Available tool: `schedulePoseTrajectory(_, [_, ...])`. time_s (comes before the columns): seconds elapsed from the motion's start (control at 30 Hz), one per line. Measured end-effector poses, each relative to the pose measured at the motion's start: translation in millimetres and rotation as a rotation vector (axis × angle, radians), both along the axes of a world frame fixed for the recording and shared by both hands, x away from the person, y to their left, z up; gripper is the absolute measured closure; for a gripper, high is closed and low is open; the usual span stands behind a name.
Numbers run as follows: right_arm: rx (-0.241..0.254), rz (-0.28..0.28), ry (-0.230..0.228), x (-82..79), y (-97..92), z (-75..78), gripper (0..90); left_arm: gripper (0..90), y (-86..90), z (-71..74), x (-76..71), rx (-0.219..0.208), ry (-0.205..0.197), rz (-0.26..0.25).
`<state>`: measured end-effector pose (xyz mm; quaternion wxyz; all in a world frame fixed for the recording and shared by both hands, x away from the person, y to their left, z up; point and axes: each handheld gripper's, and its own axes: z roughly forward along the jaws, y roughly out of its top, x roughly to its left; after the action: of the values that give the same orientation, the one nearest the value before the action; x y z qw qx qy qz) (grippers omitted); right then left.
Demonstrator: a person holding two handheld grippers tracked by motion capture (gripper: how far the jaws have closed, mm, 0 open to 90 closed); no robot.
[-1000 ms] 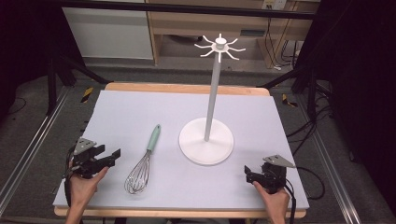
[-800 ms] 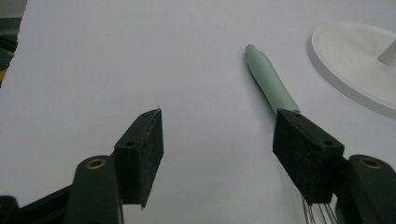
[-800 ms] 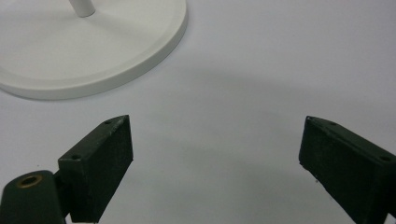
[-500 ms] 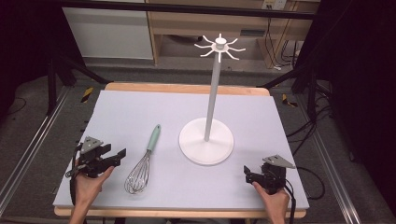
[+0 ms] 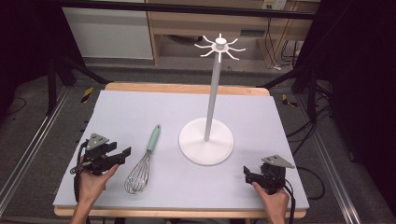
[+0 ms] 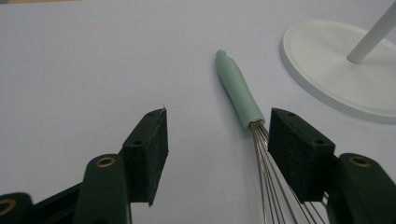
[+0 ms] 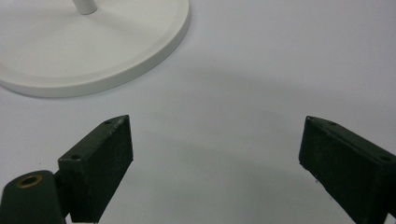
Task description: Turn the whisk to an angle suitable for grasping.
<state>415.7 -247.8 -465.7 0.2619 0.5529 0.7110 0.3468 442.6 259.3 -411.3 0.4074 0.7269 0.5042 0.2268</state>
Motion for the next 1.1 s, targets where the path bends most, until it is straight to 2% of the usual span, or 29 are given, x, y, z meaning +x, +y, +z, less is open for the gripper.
schedulePoseTrajectory(0.13, [0.01, -0.003, 0.001, 0.6, -0.7, 0.2, 10.3, 38.3, -4.0, 8.8, 3.8, 0.009, -0.008, -0.012])
schedulePoseTrajectory(0.6, [0.01, 0.001, -0.002, 0.7, -0.5, 0.9, 10.3, 38.7, -23.6, 18.7, 17.1, 0.055, -0.021, -0.04])
schedulePoseTrajectory(0.8, [0.015, -0.005, -0.005, -0.2, -1.1, 1.7, 10.3, 37.4, -34.5, 16.2, 27.4, 0.105, 0.011, -0.068])
schedulePoseTrajectory(1.1, [0.007, -0.001, -0.006, 0.0, -0.4, 1.6, 10.3, 37.4, -45.7, 12.4, 37.0, 0.125, 0.045, -0.081])
